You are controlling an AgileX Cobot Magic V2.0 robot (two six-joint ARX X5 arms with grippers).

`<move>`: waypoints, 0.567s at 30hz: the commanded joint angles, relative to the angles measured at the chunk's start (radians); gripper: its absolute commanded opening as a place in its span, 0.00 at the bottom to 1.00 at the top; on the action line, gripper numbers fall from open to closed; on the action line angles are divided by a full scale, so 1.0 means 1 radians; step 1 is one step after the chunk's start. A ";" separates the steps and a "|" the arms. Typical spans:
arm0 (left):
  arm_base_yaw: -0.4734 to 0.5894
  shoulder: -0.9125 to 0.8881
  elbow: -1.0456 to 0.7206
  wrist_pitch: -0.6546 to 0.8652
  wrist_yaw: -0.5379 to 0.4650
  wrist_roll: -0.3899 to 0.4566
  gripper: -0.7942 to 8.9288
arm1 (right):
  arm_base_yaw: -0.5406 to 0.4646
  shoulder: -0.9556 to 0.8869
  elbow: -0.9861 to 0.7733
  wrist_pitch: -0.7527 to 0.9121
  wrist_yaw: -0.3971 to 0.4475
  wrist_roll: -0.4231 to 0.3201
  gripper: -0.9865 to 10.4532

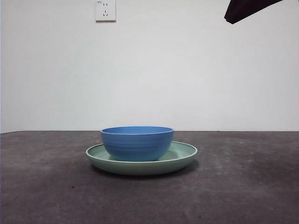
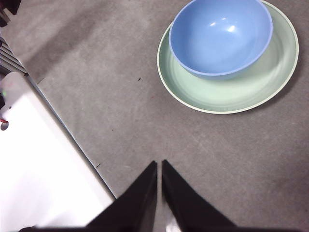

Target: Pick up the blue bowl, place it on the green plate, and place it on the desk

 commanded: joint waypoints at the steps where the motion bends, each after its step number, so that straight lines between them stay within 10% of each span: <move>1: 0.003 -0.002 -0.021 -0.028 -0.005 -0.010 0.09 | 0.009 0.009 0.010 0.007 0.000 -0.008 0.09; 17: 0.004 -0.002 -0.021 -0.072 -0.004 -0.054 0.09 | 0.009 0.009 0.010 0.007 0.000 -0.008 0.09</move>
